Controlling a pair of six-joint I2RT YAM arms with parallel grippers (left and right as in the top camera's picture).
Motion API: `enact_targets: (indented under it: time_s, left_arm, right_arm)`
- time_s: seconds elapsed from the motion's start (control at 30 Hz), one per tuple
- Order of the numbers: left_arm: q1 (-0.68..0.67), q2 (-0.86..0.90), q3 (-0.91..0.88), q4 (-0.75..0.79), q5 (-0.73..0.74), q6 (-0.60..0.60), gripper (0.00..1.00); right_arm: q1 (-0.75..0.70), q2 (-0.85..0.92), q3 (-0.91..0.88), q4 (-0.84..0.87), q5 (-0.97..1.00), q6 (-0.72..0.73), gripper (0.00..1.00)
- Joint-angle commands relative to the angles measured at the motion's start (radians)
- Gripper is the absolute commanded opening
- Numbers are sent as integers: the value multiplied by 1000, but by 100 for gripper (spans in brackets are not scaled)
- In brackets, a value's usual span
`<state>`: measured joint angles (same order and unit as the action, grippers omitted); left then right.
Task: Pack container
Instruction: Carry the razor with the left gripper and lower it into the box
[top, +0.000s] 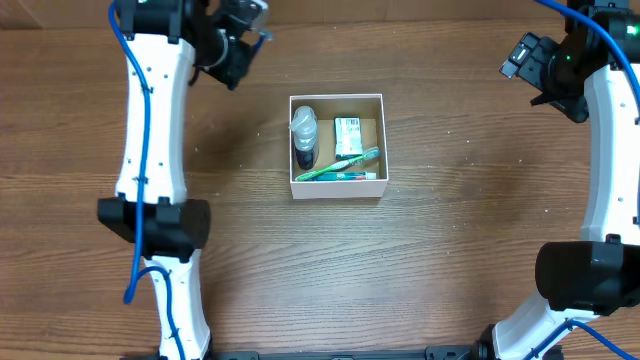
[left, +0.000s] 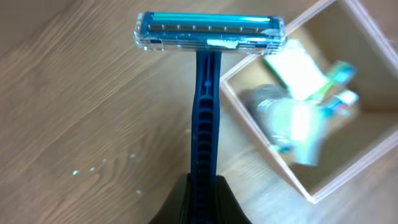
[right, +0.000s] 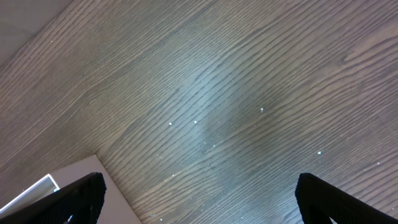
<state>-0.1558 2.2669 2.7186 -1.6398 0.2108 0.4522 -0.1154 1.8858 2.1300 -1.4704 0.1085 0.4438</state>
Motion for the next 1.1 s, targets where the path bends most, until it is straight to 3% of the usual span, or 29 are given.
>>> enact_targets:
  time_s: [0.0, 0.2, 0.43, 0.8, 1.07]
  left_arm:
    - [-96, -11, 51, -50, 47, 89, 4]
    - [-245, -11, 47, -50, 69, 144, 4]
    - [-373, -11, -15, -50, -19, 154, 4]
    - [-386, -10, -336, -27, -35, 292, 4]
    - [-386, -10, -575, 152, -35, 330, 4]
  right_arm:
    - [-1, -5, 8, 2, 11, -2, 100]
    - [-1, -5, 8, 2, 11, -2, 100]
    - [-1, -5, 8, 2, 11, -2, 100]
    - [-1, -5, 8, 2, 11, -2, 100]
    - [-1, -5, 8, 2, 11, -2, 100]
